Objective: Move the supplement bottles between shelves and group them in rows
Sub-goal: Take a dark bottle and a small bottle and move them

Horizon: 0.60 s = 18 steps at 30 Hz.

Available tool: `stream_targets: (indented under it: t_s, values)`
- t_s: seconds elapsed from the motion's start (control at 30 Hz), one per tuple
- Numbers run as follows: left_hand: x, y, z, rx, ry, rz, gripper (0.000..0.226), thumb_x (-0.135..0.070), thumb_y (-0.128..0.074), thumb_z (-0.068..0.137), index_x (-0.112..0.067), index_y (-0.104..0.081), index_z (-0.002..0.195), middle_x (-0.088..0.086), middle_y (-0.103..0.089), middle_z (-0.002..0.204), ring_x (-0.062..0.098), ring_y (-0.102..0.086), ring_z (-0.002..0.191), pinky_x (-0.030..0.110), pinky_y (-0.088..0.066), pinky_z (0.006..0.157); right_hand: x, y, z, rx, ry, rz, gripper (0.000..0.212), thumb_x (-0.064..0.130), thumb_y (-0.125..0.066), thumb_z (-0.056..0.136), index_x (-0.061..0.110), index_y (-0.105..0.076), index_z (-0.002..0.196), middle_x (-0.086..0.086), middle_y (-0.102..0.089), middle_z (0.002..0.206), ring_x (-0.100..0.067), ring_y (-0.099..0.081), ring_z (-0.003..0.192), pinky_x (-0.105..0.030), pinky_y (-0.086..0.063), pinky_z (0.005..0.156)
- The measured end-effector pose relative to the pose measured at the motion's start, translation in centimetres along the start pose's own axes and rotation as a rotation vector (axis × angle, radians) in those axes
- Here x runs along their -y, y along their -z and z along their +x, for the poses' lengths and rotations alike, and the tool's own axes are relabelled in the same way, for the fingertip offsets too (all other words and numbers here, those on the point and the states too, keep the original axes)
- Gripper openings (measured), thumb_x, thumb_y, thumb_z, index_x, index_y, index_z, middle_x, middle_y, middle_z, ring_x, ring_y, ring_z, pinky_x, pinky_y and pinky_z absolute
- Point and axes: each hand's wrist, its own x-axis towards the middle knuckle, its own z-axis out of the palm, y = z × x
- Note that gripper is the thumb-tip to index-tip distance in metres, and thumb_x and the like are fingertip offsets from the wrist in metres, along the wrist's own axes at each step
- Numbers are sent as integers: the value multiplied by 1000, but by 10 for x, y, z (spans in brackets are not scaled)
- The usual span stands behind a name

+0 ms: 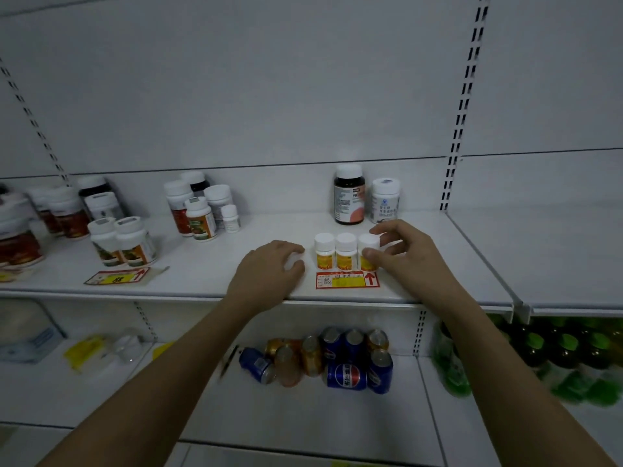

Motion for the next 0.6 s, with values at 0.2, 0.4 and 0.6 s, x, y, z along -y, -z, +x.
stream_targets:
  t_s: [0.2,0.4,0.6]
  values:
    - [-1,-1,2,-26,17,12,39,-44,-43,96,-31,-55,130,-4,-54,138,15,-52,117,27,-35,88,-5,0,4,11,-12,15,25,39,-73,84,38,-60,105,13,-62,100,-7,-62,87,-19,-46,66]
    - [-7,3,-3,-30,31,-2,39,-43,-45,94,-30,-57,128,-3,-55,138,17,-54,118,32,-40,96,7,-1,-9,-184,-27,95,12,38,-53,97,31,-61,100,7,-66,98,-14,-65,87,-31,-55,75]
    - [-3,29,-7,178,93,-189,36,-36,-50,96,-26,-57,130,-1,-50,144,17,-47,128,30,-34,106,32,-5,-11,-245,-122,-49,17,31,-49,100,18,-61,99,-1,-66,97,-22,-64,91,-40,-54,83]
